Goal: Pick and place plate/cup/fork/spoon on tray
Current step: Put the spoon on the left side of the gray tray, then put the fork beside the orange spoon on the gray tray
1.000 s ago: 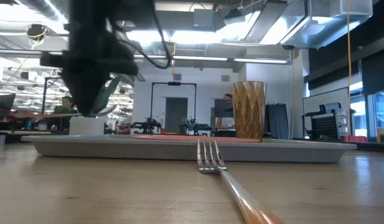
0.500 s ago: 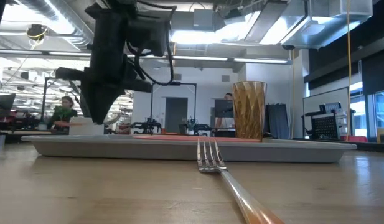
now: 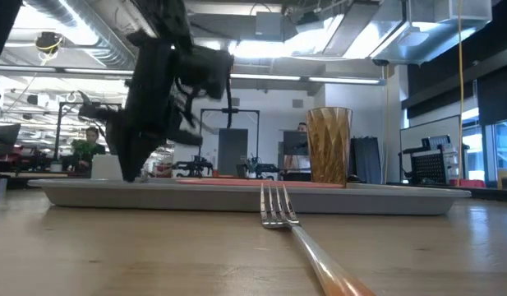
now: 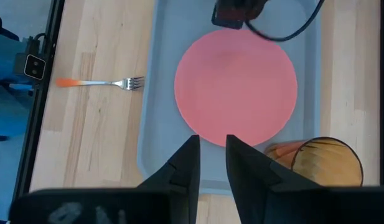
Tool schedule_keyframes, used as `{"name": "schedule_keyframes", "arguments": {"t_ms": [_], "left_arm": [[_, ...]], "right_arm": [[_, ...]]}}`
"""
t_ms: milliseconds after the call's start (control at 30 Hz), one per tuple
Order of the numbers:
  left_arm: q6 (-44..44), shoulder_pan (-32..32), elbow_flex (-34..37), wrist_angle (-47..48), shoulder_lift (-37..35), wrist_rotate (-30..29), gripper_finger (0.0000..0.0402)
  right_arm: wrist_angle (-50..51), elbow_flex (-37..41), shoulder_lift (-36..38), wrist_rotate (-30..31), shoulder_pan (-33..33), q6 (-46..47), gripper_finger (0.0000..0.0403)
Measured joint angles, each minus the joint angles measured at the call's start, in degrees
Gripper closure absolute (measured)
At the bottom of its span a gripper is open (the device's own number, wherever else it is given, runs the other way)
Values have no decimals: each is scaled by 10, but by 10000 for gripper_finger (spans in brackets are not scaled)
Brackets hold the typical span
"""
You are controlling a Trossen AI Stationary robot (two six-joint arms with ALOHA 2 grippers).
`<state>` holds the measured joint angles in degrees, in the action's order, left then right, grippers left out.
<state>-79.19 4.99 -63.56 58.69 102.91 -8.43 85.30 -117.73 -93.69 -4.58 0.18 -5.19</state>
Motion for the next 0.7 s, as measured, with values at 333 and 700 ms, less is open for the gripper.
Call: {"name": "schedule_keyframes", "arguments": {"t_ms": [333, 700], "left_arm": [[19, 15, 0, 0, 11, 9, 400], [19, 16, 0, 22, 11, -1, 401]], "right_arm": [[3, 0, 0, 0, 0, -13, 325], [3, 0, 0, 0, 0, -13, 325]]}}
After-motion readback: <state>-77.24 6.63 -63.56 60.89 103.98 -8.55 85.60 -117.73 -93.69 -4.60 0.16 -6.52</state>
